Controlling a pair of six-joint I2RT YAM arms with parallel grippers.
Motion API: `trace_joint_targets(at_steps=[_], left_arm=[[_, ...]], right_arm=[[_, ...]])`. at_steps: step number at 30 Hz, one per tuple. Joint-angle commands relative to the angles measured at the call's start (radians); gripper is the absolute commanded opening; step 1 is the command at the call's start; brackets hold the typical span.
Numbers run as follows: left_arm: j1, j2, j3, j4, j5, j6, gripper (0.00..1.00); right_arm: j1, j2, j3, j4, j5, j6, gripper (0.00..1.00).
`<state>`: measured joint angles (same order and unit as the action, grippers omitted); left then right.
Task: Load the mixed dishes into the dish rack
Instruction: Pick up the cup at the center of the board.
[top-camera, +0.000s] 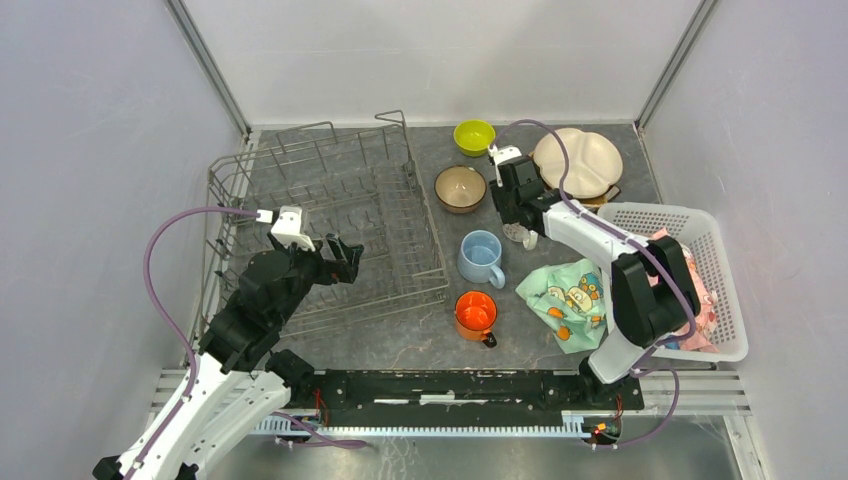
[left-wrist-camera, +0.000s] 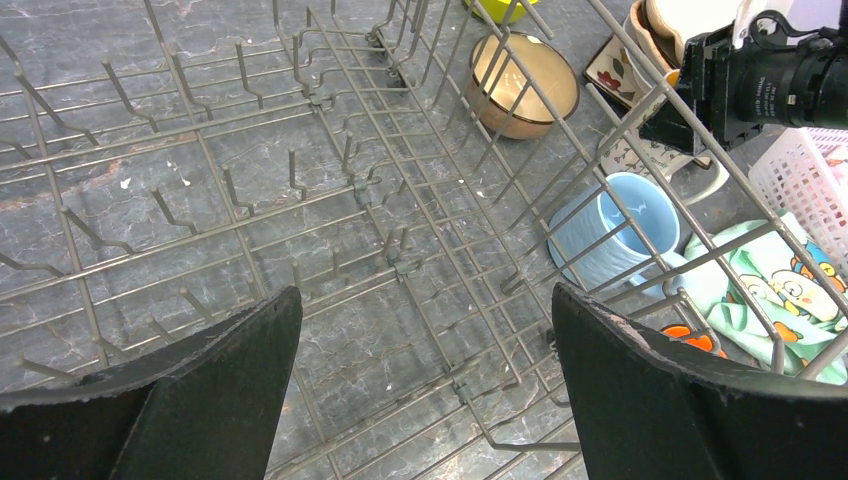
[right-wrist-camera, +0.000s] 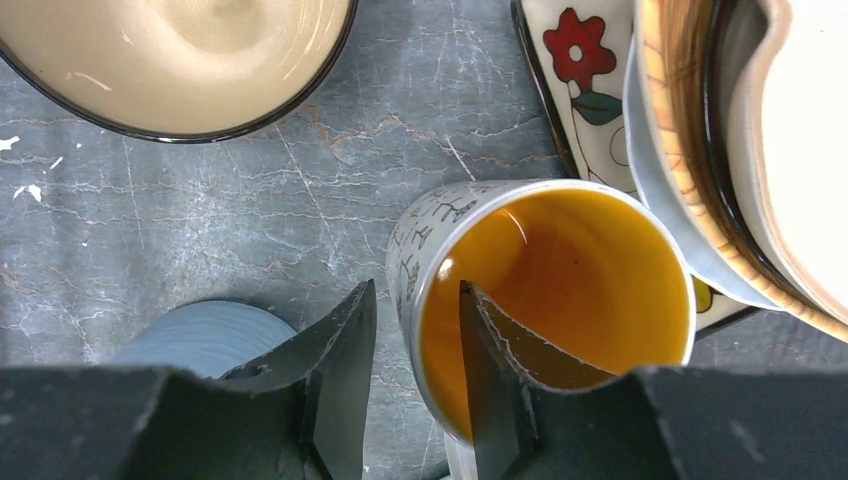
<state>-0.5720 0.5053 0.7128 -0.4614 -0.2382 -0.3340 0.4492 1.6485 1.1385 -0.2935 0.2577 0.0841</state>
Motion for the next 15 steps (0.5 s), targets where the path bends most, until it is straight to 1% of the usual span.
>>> trace_joint_targets(at_steps=[1,7,11,15], left_arm=[[-0.003,0.003,-0.004,0.044,-0.021,0.072,1.00],[-0.003,0.009,-0.004,0.043,-0.022,0.072,1.00],[-0.003,0.007,-0.004,0.044,-0.026,0.073,1.00],[-0.003,0.007,-0.006,0.045,-0.017,0.072,1.00]], right_arm=[[-0.008,0.005,0.073,0.006,-0.023,-0.010,0.43],[-0.023,-0.059,0.155,-0.070,-0.032,0.014,0.47],[-0.061,-0.116,0.151,-0.096,-0.037,0.034,0.48],[-0.110,-0.124,0.148,-0.140,-0.005,0.013,0.47]])
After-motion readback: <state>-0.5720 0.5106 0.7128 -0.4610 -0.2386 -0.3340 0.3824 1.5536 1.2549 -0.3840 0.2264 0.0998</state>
